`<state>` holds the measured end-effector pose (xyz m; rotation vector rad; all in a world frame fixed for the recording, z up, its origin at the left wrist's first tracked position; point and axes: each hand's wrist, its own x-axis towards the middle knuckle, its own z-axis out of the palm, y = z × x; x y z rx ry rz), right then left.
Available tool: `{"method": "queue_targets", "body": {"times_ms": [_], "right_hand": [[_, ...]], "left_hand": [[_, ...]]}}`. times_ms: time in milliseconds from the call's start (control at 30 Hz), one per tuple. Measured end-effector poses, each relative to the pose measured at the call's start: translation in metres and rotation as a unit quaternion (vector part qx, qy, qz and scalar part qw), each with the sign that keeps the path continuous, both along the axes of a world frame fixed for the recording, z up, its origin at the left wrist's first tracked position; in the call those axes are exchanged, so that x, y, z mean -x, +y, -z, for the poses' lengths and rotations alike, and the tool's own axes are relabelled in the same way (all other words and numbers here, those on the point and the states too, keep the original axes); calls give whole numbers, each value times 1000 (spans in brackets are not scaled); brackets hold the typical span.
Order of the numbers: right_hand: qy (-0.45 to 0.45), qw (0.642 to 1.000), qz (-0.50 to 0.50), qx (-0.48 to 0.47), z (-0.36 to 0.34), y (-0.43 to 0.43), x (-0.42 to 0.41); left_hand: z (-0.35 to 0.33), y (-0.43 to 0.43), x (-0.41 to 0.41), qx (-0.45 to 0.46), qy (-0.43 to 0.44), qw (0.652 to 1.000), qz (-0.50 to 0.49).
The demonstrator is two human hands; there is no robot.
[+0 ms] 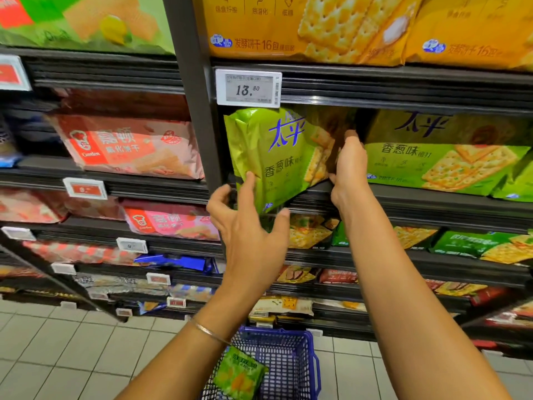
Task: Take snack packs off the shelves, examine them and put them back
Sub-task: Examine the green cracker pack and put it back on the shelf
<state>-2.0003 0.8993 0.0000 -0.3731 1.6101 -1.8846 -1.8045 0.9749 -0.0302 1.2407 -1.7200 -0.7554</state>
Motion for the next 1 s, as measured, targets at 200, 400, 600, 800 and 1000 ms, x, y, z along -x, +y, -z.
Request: {"method": "queue_targets", "body": {"times_ms": [200,400,600,800,1000], "right_hand": [[104,995,8,-4,-4,31,-16],[227,974,-10,8,-2,79,-20],[232,963,-138,-15,13,118,-15],[179,969,-166,-29,53,147,-2],[-44,939,-323,-106,84,184,-2]], "left_hand": [[16,-8,-27,42,163,986,-22],[21,-3,-51,-17,263,963,-55],[35,9,-68,-208,393,896,10],[53,35,-91,-269,412,871,5],[71,73,-114,-285,387,875,61]]}}
